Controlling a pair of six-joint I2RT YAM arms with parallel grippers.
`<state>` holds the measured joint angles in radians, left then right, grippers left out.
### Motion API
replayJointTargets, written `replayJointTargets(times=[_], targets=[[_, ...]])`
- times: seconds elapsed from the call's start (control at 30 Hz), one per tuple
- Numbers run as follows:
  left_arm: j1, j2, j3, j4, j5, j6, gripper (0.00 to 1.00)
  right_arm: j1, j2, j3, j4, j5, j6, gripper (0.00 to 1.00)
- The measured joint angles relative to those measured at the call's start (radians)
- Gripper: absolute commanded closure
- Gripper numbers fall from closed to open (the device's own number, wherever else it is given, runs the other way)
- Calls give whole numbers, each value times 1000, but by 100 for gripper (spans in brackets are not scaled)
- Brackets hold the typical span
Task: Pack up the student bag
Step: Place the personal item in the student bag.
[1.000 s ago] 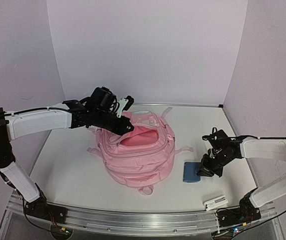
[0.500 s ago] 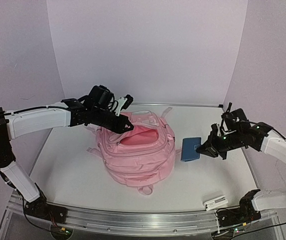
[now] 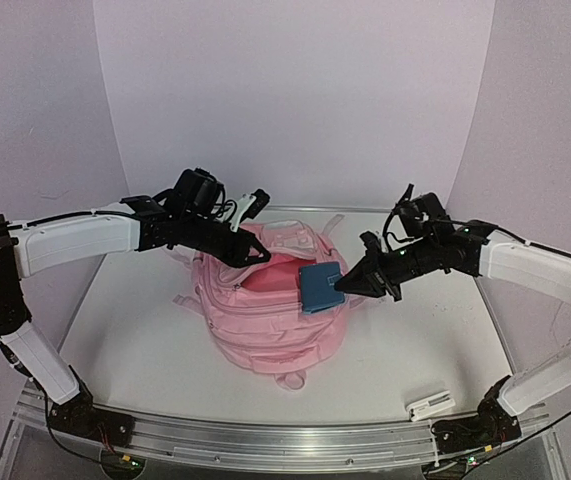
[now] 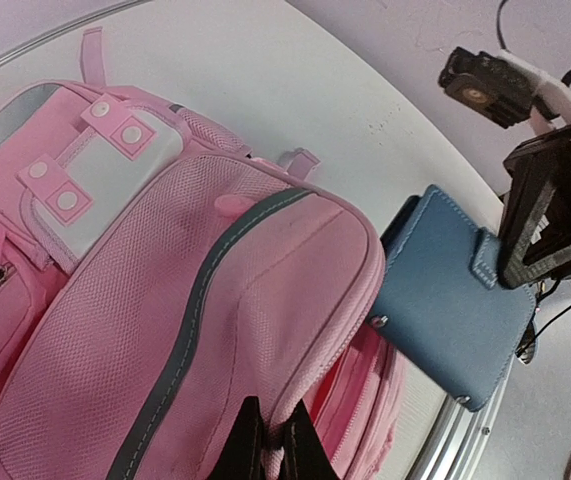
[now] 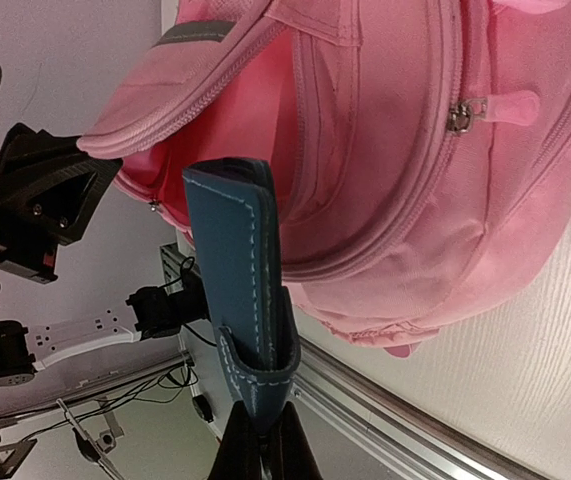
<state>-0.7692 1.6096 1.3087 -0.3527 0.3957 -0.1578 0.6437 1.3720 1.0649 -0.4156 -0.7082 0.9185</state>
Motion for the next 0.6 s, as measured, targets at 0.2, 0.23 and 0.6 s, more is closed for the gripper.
replayJointTargets(times=[0.2,0.23,0.6], targets=[[3,0,0,5,32,4,100,10,152,85,21,-43,12,100],[4,0,0,5,37,5,100,11,173,101,22,-46,16,100],[7,0,0,7,67,29,100,16,281,165,173,21,254,100]])
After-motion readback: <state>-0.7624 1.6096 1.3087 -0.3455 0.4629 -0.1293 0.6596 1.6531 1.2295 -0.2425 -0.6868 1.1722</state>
